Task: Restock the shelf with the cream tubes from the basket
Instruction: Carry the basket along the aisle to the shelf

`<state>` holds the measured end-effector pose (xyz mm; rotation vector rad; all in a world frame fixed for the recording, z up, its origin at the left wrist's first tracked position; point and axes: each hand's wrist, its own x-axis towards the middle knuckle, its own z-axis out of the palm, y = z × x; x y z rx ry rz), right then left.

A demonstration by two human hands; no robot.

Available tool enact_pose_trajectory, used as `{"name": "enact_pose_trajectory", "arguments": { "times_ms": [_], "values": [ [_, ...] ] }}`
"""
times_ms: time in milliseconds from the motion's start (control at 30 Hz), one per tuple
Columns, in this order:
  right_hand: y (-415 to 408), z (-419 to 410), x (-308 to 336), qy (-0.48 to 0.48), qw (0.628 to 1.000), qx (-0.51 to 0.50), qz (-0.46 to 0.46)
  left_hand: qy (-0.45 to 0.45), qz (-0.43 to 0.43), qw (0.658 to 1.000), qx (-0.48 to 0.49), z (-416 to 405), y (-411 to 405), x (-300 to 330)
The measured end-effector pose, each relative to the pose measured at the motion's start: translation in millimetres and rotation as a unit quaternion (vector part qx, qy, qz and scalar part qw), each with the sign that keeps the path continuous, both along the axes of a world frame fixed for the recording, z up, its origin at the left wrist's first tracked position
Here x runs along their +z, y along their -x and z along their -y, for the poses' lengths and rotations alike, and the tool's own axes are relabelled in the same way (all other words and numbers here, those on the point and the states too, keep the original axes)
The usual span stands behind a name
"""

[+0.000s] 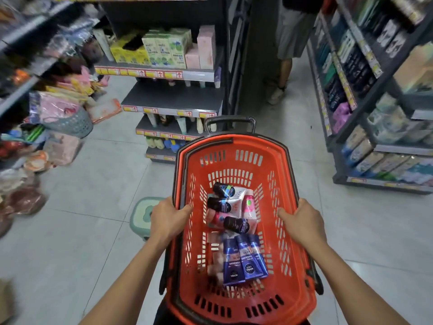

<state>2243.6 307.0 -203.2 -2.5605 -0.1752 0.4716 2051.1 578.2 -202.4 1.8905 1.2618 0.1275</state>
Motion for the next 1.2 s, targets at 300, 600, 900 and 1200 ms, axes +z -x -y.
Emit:
{"name": "enact_pose_trajectory", "arguments": {
  "times_ms": [300,600,900,1200],
  "values": [
    [-81.2,-69.9,-6.1,0.011,0.998,0.068,-0.002,-0.004,-0.013,0.998,0.068,-40.0,-47.6,-9.2],
    [-156.0,-213.0,-13.3,0.058,0.985,0.163,0.024,0.0,-0.003,0.988,0.152,-132.8,-80.2,-29.0],
    [-199.7,-379.7,2.0,0.072,0.968,0.24,0.022,0.005,-0.003,0.979,0.203,-268.1,-100.7,-20.3],
    [-220.5,-490.2,6.2,0.077,0.94,0.326,0.058,0.025,0.015,0.96,0.279,-325.5,-97.3,-24.9]
  ]
}}
